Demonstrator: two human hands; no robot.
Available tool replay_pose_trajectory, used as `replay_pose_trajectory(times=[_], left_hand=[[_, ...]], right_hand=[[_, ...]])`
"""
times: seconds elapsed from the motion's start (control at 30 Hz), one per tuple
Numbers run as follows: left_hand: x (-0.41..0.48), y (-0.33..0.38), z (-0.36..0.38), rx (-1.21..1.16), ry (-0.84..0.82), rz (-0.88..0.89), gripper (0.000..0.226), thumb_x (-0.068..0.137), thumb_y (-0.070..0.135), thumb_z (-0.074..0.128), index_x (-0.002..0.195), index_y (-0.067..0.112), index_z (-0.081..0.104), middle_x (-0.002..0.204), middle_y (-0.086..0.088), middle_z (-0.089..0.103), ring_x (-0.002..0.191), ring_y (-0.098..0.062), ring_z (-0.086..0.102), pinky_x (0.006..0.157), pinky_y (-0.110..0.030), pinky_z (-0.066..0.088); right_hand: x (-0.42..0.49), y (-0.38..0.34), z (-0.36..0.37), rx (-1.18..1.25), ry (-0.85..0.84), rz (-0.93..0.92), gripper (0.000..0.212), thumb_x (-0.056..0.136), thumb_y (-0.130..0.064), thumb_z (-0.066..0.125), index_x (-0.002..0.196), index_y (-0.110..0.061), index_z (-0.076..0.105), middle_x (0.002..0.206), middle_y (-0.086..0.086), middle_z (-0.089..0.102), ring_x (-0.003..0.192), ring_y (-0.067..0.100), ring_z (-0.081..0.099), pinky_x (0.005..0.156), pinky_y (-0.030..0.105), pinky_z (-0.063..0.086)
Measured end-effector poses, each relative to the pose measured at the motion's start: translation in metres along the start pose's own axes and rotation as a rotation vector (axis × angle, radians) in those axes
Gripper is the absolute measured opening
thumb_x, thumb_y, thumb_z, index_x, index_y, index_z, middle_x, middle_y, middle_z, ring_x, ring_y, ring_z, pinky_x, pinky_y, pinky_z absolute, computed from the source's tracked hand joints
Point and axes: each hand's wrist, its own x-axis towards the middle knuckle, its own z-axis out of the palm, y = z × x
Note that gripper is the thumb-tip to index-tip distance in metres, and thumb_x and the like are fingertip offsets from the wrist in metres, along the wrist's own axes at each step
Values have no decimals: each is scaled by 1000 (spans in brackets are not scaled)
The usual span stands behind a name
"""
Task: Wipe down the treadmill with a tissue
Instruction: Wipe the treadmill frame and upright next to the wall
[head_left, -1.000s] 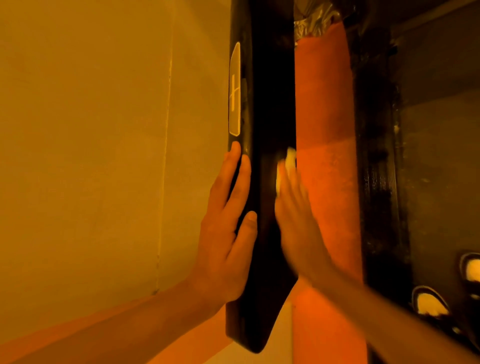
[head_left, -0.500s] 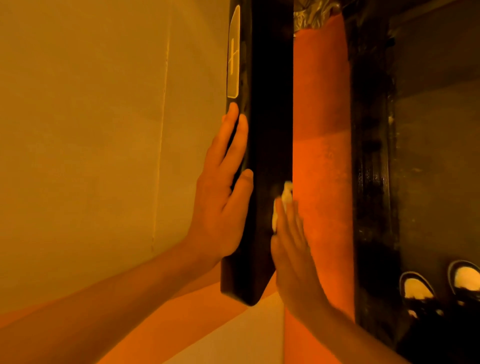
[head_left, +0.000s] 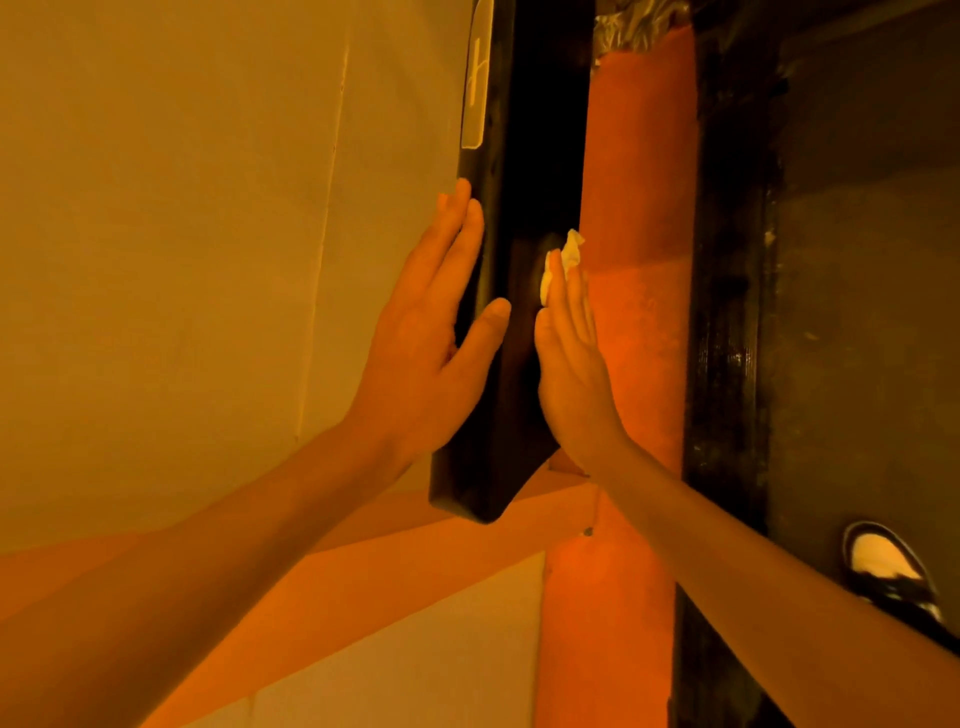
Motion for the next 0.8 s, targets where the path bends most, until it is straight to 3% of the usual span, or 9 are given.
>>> replay_pose_trajectory(times=[0.07, 0.2, 0.37, 0.43, 0.5, 0.57, 0.67, 0.8], left_hand=[[-19, 3, -2, 3, -13, -14, 66, 106, 32, 41, 160, -2, 25, 171, -15, 18, 160, -24, 13, 130, -35, 15], [-54, 7, 10, -23, -33, -14, 65, 109, 31, 35, 161, -1, 15, 172, -15, 9, 161, -23, 7, 130, -47, 14], [-57, 6, 24, -99, 66, -31, 55, 110, 15, 29, 161, -2, 17, 171, -18, 12, 161, -24, 8, 126, -62, 12], [-57, 5, 25, -104, 70, -32, 54, 109, 9, 30, 160, -2, 18, 171, -18, 12, 161, -22, 9, 126, -62, 12], [-57, 4, 25, -109, 82, -25, 54, 108, 6, 31, 160, -3, 19, 171, -19, 14, 160, -24, 10, 126, -62, 12], [-56, 3, 26, -117, 85, -21, 53, 108, 6, 31, 160, -3, 20, 171, -20, 14, 160, -24, 11, 126, -62, 12], [-56, 5, 26, -126, 80, -26, 53, 109, 7, 31, 160, -3, 21, 171, -20, 14, 160, -24, 11, 127, -61, 12], [-56, 6, 25, -116, 85, -23, 53, 108, 5, 30, 159, -4, 21, 170, -20, 15, 160, -23, 11, 127, -61, 12]], right_hand=[[4, 1, -3, -14, -1, -12, 50, 112, -30, 21, 160, -32, 5, 165, -18, -7, 160, 14, -8, 129, 52, 2], [-20, 0, 10, 25, 62, 38, 49, 112, -31, 21, 159, -32, 10, 173, -6, 5, 161, 15, -1, 129, 53, 6], [-132, -5, 39, 181, 90, 93, 50, 110, -47, 23, 159, -56, 14, 164, -40, 3, 159, 4, 0, 129, 57, 4], [-138, -5, 39, 195, 68, 69, 51, 110, -50, 23, 159, -54, 13, 162, -44, 0, 158, 3, -3, 129, 55, 2], [-99, -1, 28, 136, 66, 17, 49, 111, -38, 22, 159, -44, 14, 165, -36, -5, 159, 7, -4, 129, 54, 2], [-38, 4, 15, -19, 49, -26, 50, 112, -30, 19, 161, -30, 10, 171, -14, -5, 161, 18, -5, 128, 58, 6], [-3, 3, 13, -66, 54, 11, 52, 113, -32, 15, 164, -23, 9, 174, 3, -1, 161, 21, -6, 128, 56, 5], [-106, -24, 32, 135, 84, 66, 51, 112, -27, 23, 161, -40, 14, 171, -22, 2, 160, 8, -4, 129, 54, -1]])
